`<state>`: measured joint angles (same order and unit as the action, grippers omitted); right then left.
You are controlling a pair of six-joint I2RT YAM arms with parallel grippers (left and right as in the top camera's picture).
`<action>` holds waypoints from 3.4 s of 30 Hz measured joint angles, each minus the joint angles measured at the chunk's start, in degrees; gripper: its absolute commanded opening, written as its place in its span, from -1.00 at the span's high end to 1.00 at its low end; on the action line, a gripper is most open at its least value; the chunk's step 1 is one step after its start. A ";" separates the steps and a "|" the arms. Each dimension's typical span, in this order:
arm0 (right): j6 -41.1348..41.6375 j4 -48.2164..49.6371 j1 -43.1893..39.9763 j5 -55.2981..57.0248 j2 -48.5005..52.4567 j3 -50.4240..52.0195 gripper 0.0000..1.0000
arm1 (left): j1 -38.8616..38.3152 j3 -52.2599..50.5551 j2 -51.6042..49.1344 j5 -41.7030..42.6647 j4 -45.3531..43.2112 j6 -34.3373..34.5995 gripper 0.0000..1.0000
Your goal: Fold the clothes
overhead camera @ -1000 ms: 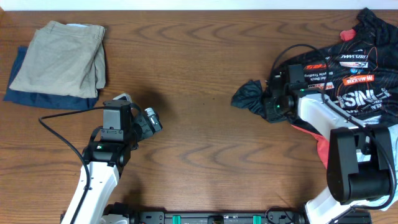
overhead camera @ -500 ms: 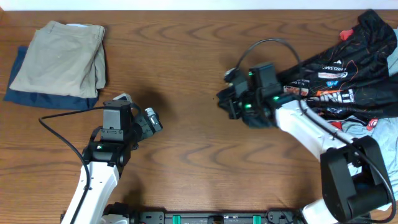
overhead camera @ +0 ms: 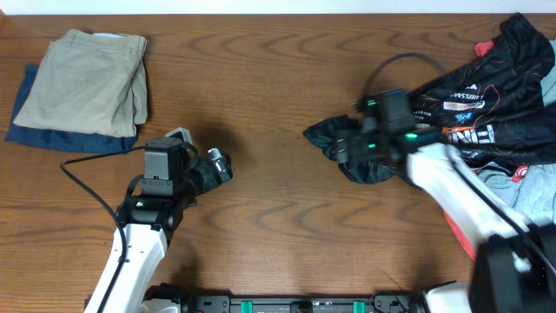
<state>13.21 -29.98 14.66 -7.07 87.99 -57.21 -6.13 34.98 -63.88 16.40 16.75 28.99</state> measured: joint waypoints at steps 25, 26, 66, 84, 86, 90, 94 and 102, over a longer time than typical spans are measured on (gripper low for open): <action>0.00 -18.99 -11.54 4.33 -14.38 -0.07 -0.99 | -32.74 1.25 -36.02 4.48 -48.39 12.09 -0.96; 0.00 -19.12 -11.54 4.33 -14.38 -0.07 -0.99 | -33.38 1.81 -37.70 4.48 -48.74 12.74 -0.96; 0.00 -23.12 -11.54 8.02 -14.38 -0.07 -0.98 | 7.85 24.92 -33.44 3.19 -21.94 5.07 -0.96; 0.00 -23.98 -11.54 8.07 -14.38 -0.07 -0.98 | -12.31 24.85 -41.05 4.74 -0.20 4.83 -0.96; 0.00 -24.11 -11.54 8.11 -14.38 -0.07 -0.98 | -13.14 25.20 -41.62 3.26 -0.37 4.61 -0.73; 0.00 -24.17 -11.54 8.13 -14.38 -0.07 -0.98 | -13.57 25.92 -43.28 -0.17 0.28 4.31 0.82; 0.00 -24.22 -11.56 8.15 -14.38 -0.07 -0.99 | -12.66 26.21 -43.91 -2.62 4.09 4.15 0.88; 0.00 -24.20 -11.56 9.05 -14.38 -0.07 -0.98 | -5.27 27.15 -42.80 -7.82 13.99 3.21 0.88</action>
<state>13.21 -54.17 3.09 1.98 73.60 -57.28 -11.40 62.13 -106.67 8.58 30.74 32.21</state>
